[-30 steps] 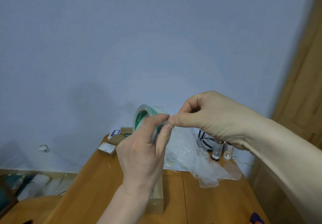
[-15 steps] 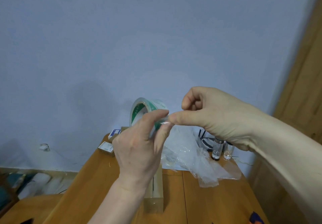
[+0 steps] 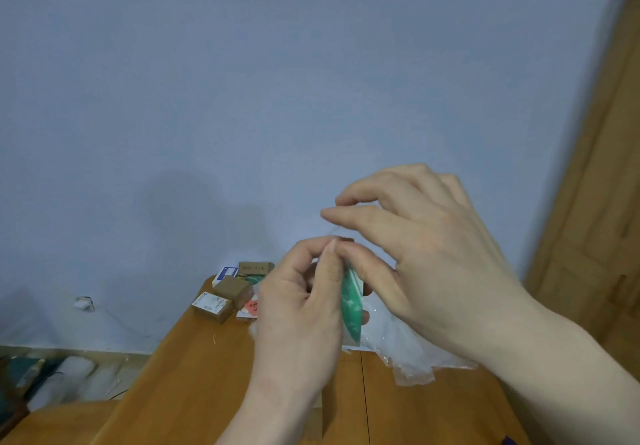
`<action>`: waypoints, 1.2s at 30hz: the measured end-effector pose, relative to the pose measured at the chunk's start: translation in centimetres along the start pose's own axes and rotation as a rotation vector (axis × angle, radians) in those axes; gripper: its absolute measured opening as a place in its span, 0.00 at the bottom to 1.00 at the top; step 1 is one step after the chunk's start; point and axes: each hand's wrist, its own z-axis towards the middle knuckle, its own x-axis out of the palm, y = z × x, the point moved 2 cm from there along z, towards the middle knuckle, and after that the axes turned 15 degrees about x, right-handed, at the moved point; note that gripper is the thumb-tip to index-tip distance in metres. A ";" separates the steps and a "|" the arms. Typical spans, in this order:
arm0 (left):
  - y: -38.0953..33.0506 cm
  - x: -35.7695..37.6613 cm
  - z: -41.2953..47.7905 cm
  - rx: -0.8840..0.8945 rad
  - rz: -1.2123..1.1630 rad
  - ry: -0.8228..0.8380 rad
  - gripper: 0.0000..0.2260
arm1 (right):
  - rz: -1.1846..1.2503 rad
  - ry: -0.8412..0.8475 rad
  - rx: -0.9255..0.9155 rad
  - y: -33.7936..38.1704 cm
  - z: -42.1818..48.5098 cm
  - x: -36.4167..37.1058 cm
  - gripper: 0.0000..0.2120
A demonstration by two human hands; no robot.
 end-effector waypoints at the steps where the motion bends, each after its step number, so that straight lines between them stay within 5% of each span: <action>1: -0.2 0.2 -0.1 0.013 0.009 0.007 0.12 | -0.025 0.018 -0.013 -0.1 0.1 0.1 0.10; 16: 1.4 -0.2 -0.9 0.052 0.260 0.107 0.13 | -0.303 0.335 -0.105 -1.1 1.1 -1.1 0.08; 22: 1.0 0.4 -1.5 -0.021 0.224 0.104 0.07 | -0.179 0.496 0.035 -1.1 1.5 -2.0 0.09; 30: 0.6 1.3 -2.7 -0.195 0.085 0.125 0.28 | 0.008 0.599 0.232 -2.5 0.9 -1.6 0.11; 36: -0.2 1.9 -2.7 -0.289 -0.073 0.152 0.27 | 0.067 0.670 0.293 -2.6 0.6 -0.9 0.12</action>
